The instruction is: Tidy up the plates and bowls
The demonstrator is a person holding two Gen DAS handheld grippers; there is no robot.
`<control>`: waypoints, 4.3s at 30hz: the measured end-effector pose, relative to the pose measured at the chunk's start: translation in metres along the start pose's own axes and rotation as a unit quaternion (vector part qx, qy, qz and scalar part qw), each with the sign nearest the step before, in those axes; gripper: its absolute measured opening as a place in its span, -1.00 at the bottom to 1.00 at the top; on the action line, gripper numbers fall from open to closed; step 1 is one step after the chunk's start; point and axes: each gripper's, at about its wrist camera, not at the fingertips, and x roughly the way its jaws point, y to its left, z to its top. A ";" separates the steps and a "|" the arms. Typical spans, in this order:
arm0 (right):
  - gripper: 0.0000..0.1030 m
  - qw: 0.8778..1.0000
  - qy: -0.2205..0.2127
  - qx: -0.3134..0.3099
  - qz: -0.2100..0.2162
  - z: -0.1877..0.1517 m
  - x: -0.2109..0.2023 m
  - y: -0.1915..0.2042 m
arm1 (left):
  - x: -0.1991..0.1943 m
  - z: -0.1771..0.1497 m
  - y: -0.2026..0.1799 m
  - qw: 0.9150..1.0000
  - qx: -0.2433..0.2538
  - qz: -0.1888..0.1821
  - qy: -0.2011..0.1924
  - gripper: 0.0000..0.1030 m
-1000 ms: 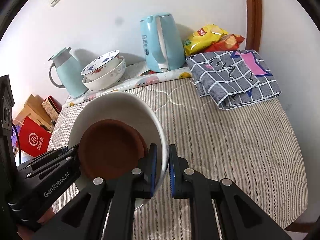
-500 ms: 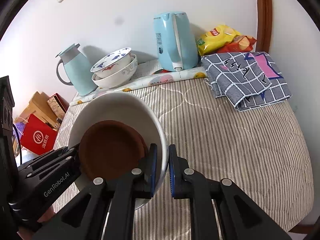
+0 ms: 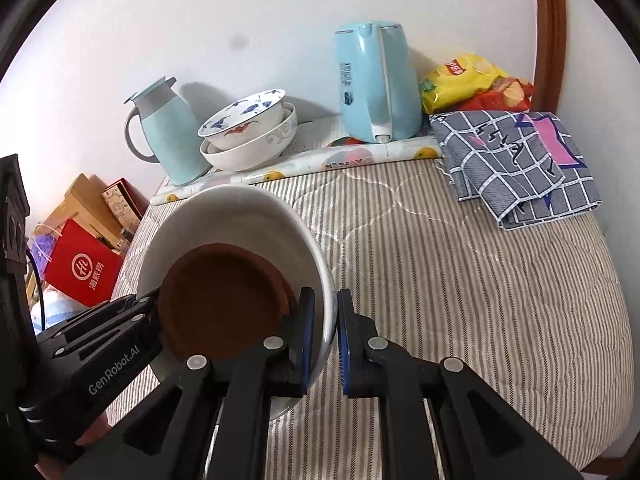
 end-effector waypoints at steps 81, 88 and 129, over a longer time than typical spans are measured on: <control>-0.76 0.993 0.108 -0.023 0.044 0.023 0.141 0.052 | 0.097 0.011 0.102 0.993 -0.080 0.026 0.079 -0.80; -0.75 0.993 0.103 -0.022 0.052 0.023 0.136 0.049 | 0.095 0.011 0.104 0.993 -0.086 0.020 0.079 -0.76; 0.16 0.992 -0.085 -0.022 -0.089 -0.065 -0.105 0.007 | -0.103 -0.066 -0.001 0.995 0.031 0.024 -0.095 0.37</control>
